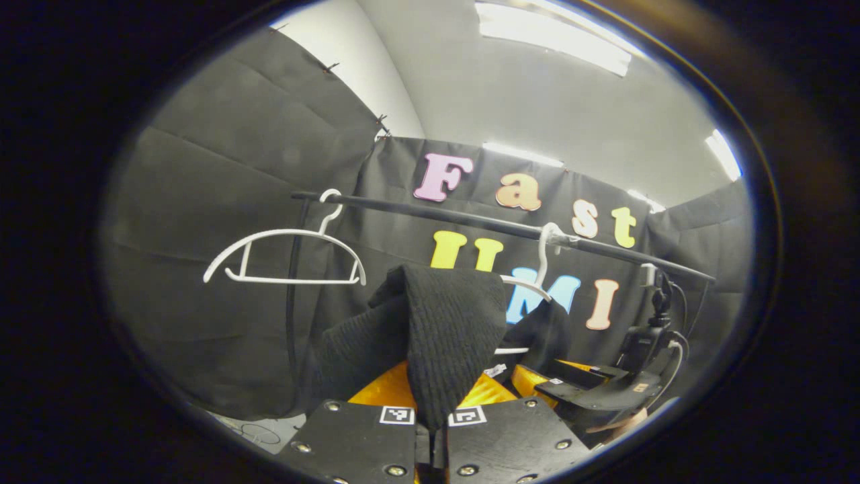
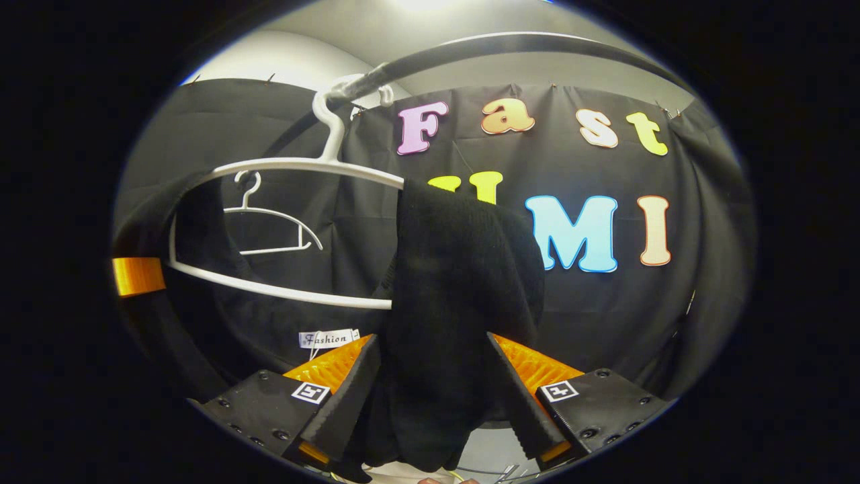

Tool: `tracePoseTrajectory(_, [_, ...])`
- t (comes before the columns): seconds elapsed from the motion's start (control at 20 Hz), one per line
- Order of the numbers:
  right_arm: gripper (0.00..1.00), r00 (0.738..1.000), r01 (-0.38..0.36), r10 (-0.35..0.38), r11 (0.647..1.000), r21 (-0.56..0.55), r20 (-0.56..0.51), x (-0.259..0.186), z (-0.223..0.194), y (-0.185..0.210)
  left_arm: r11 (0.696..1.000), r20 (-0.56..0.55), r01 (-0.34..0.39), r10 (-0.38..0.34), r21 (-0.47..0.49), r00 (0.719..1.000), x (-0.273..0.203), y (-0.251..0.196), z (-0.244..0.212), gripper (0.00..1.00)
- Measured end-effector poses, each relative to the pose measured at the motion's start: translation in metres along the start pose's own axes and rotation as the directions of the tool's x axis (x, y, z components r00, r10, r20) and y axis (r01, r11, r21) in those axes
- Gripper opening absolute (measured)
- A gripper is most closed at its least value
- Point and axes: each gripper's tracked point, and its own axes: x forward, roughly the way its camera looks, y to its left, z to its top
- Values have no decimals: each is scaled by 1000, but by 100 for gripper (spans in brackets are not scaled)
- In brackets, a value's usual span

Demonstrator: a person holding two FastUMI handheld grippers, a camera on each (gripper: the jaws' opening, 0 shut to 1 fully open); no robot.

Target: Grasp the clothes on the hanger with both hands and then place them into the laundry hamper below.

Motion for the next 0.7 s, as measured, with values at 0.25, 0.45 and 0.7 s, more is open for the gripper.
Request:
tracePoseTrajectory(0.25, [97,1000,22,-22,1000,19,-2,13,-3,-4,1000,-4,6,-6,12,1000,1,-3,0,2])
tracePoseTrajectory(0.45, [86,1000,-13,13,999,37,1,22,-1,-6,999,-14,14,-14,29,1000,-4,-5,-2,2])
tracePoseTrajectory(0.7, [21,999,-50,48,994,97,23,37,4,-17,999,-15,10,-10,34,1000,-8,-7,-2,2])
